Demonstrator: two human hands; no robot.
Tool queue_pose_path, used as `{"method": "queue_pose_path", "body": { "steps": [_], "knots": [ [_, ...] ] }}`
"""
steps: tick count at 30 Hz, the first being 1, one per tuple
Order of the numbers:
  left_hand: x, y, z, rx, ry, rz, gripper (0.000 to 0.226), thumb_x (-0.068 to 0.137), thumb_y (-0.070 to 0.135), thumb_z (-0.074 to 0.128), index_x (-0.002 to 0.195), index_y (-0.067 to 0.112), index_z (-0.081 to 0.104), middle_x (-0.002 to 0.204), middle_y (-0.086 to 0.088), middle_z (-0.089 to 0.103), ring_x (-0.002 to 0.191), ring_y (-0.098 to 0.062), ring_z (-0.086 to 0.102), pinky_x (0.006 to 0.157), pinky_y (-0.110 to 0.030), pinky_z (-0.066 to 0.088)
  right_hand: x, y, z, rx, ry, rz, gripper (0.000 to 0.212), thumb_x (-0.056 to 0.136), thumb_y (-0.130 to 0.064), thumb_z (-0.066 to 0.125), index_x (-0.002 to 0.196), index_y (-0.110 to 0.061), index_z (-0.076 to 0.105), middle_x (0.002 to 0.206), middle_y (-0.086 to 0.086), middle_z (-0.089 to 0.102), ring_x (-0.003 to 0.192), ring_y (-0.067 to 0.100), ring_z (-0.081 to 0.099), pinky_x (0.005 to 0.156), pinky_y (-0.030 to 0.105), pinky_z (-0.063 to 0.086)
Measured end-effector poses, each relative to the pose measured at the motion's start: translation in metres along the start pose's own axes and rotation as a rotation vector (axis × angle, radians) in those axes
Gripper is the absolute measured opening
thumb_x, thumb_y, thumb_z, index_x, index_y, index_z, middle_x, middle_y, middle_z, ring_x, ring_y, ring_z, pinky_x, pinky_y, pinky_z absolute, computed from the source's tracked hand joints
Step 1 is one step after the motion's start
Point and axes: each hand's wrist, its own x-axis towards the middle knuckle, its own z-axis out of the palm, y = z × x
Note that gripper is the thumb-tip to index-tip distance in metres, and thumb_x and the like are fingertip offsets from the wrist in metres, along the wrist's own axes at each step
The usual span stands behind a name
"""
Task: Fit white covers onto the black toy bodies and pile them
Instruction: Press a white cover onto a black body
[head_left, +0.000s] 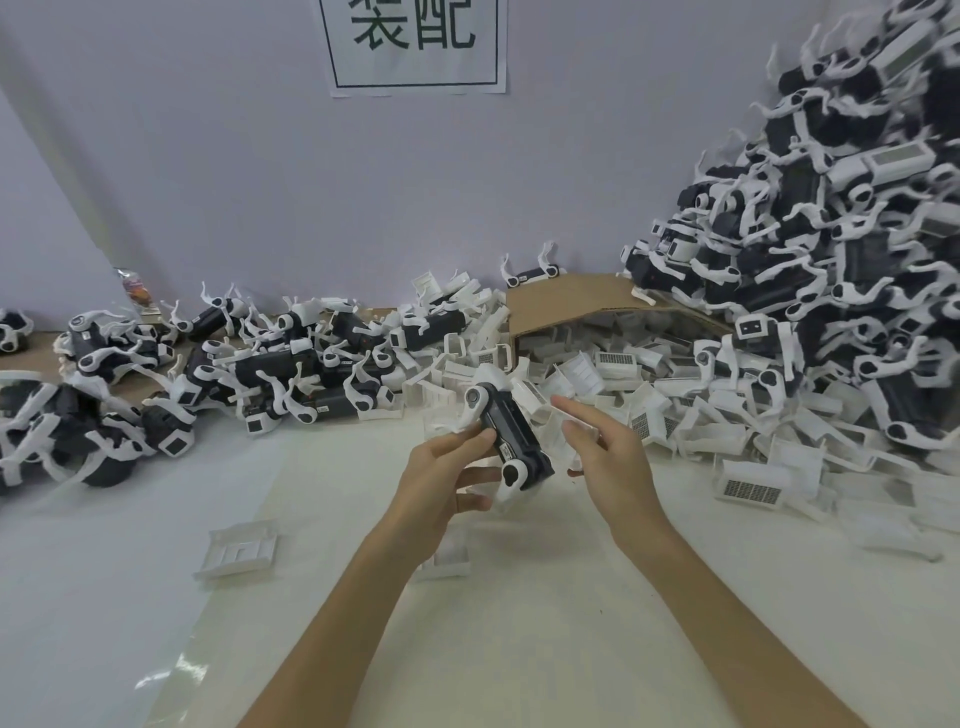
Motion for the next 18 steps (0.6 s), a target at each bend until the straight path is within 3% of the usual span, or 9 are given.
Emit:
{"method": "queue_pose_path", "body": {
  "steps": [4, 7, 9, 13, 18],
  "knots": [
    [-0.001, 0.0, 0.0, 0.008, -0.002, 0.008, 0.013, 0.095, 0.019, 0.067, 0.103, 0.014, 0.076, 0.094, -0.005, 0.075, 0.073, -0.014, 0.069, 0.049, -0.024, 0.05, -0.001, 0.0, 0.001, -0.035, 0.004, -0.044, 0.032, 0.101, -0.016, 0.055, 0.126, -0.033, 0.066, 0.085, -0.021, 0.054, 0.069, -0.011, 0.053, 0.081, 0.025, 0.051],
    [-0.001, 0.0, 0.001, 0.03, -0.014, 0.018, 0.011, 0.094, 0.021, 0.069, 0.096, 0.02, 0.08, 0.095, -0.003, 0.075, 0.074, -0.014, 0.07, 0.05, -0.025, 0.051, -0.004, -0.003, 0.002, -0.057, -0.002, -0.082, 0.033, 0.101, -0.014, 0.056, 0.13, -0.027, 0.065, 0.1, -0.023, 0.058, 0.078, -0.016, 0.055, 0.079, 0.006, 0.042],
    [-0.003, -0.001, 0.002, 0.091, -0.021, 0.036, 0.012, 0.093, 0.026, 0.07, 0.096, 0.03, 0.082, 0.097, 0.0, 0.076, 0.074, -0.013, 0.07, 0.051, -0.024, 0.051, -0.005, -0.005, 0.002, -0.066, -0.003, -0.106, 0.035, 0.1, -0.01, 0.056, 0.131, -0.024, 0.064, 0.11, -0.021, 0.06, 0.084, -0.016, 0.056, 0.077, 0.001, 0.039],
    [-0.006, 0.0, 0.005, 0.154, -0.045, 0.063, 0.015, 0.092, 0.032, 0.071, 0.097, 0.042, 0.08, 0.1, 0.001, 0.077, 0.072, -0.009, 0.068, 0.051, -0.022, 0.05, -0.008, -0.008, 0.002, -0.055, -0.023, -0.169, 0.036, 0.097, -0.006, 0.06, 0.13, -0.021, 0.065, 0.116, -0.01, 0.064, 0.081, -0.006, 0.057, 0.077, 0.008, 0.045],
    [-0.005, 0.001, 0.004, 0.108, 0.006, 0.053, 0.011, 0.091, 0.031, 0.072, 0.095, 0.035, 0.081, 0.097, -0.002, 0.076, 0.071, -0.012, 0.066, 0.052, -0.024, 0.051, -0.01, -0.006, 0.002, 0.004, -0.14, -0.209, 0.043, 0.092, -0.001, 0.066, 0.133, -0.015, 0.063, 0.126, -0.005, 0.062, 0.114, 0.0, 0.06, 0.083, 0.018, 0.054]
  ]
}}
